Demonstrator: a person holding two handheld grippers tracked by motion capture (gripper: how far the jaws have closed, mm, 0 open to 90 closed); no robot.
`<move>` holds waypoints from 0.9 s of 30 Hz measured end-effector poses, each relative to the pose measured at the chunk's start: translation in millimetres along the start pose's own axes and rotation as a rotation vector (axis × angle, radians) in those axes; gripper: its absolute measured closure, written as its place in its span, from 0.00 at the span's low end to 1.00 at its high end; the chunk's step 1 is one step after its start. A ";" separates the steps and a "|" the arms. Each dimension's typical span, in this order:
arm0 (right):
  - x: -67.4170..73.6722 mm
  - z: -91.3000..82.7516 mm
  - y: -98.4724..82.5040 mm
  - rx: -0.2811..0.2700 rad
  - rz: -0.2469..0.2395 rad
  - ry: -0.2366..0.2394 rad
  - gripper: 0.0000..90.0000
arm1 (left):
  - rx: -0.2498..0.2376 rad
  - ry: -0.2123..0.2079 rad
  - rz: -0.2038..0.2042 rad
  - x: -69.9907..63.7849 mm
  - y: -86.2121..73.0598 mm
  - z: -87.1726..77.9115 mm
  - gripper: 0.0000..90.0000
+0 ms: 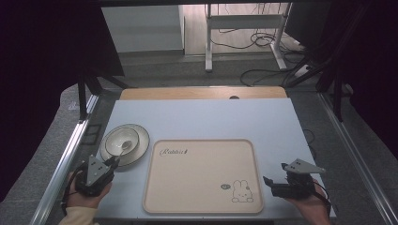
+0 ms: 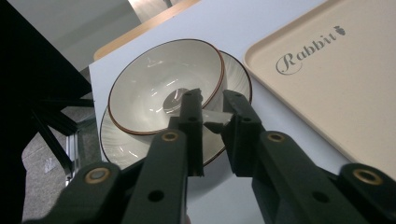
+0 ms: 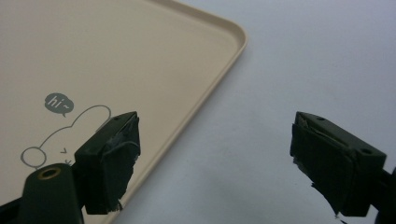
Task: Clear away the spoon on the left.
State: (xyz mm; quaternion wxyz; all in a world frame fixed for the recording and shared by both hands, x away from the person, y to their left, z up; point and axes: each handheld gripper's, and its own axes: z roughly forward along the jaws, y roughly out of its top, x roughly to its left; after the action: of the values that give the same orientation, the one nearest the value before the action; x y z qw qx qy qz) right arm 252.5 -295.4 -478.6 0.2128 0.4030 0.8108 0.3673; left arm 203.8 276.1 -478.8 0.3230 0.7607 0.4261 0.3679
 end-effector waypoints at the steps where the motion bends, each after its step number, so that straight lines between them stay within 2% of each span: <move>1: 0.0 0.0 0.0 0.000 0.000 0.000 0.18 | 0.000 0.000 0.000 0.0 0.0 0.0 0.91; 12: -0.1 0.0 -0.3 0.000 -0.004 -0.003 0.18 | -0.010 0.033 -0.016 1.5 -0.1 -0.7 0.99; 18: -1.3 -0.3 -0.4 -0.004 0.005 -0.014 0.18 | -0.036 0.058 -0.022 1.2 1.2 -3.5 0.99; 27: -0.4 0.0 -0.4 -0.002 0.000 -0.017 0.18 | -0.040 0.064 -0.014 0.8 1.9 -4.8 1.00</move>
State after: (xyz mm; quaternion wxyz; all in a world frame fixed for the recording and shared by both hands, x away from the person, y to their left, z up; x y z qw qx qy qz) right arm 252.6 -295.8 -478.9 0.2200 0.4060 0.8086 0.3646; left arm 200.9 276.9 -474.6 0.3270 0.7389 0.4341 0.3983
